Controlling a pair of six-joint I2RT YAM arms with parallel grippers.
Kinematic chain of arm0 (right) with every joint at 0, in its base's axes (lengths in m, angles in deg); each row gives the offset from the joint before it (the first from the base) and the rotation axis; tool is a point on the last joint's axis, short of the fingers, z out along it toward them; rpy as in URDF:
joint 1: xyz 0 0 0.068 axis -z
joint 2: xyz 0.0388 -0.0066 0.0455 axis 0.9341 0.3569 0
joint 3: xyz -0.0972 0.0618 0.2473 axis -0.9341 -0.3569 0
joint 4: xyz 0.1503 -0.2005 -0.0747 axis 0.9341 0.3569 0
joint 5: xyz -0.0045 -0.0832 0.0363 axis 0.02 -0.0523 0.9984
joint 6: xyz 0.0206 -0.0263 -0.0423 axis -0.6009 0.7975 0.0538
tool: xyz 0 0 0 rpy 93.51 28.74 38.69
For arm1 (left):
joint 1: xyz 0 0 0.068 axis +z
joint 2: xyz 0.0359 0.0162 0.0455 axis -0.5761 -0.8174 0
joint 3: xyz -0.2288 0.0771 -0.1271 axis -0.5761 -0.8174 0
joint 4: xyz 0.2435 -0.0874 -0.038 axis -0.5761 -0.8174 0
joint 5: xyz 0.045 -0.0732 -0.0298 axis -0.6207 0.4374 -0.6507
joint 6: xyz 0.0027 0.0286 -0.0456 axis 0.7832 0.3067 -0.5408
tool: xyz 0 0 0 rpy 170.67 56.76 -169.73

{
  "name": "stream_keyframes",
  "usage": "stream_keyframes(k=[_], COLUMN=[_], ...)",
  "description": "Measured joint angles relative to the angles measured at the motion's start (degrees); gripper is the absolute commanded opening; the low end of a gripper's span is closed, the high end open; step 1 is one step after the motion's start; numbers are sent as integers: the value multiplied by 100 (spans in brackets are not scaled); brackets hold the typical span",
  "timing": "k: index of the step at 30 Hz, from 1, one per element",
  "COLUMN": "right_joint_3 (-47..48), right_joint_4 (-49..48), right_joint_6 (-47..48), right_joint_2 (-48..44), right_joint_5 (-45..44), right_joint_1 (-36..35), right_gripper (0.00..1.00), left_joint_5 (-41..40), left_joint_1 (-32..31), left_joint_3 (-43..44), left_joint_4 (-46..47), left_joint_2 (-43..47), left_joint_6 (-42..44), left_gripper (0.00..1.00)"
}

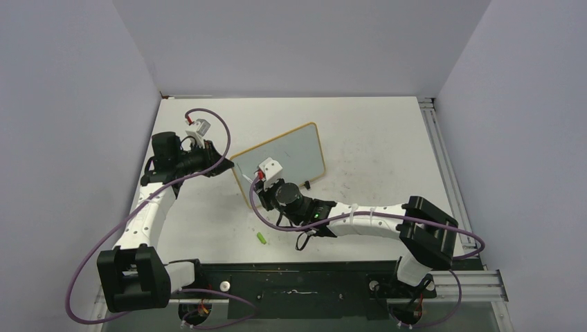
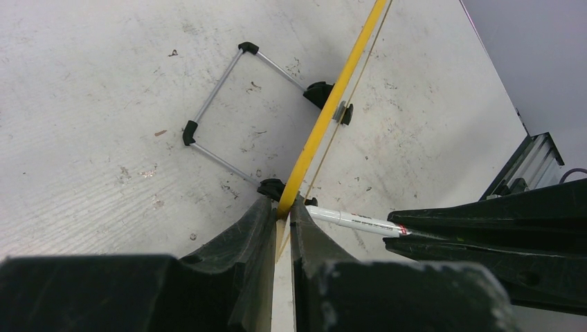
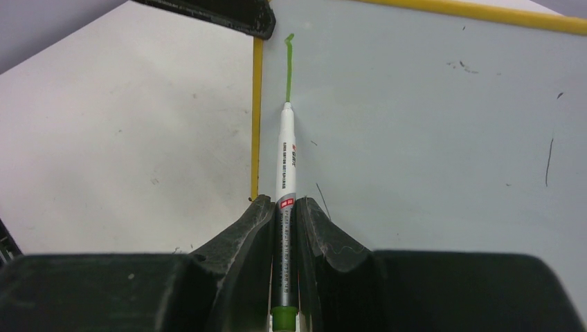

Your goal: Write a sentence on the whiteboard

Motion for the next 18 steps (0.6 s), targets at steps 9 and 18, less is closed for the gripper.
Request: stream_keyframes(k=[9, 18], right_joint_3=[-129, -129], right_joint_4=[63, 37], right_joint_6=[-20, -9], right_joint_2=[-22, -22], right_joint_5=[-81, -201], right_joint_1=[-44, -59], right_gripper=[5, 5], left_joint_5=[2, -2], left_joint_1=[-4, -7], left_joint_3=[0, 0], left_joint_4=[0, 0], left_joint_2=[2, 4], left_joint_6=[0, 0], left_gripper=[0, 0])
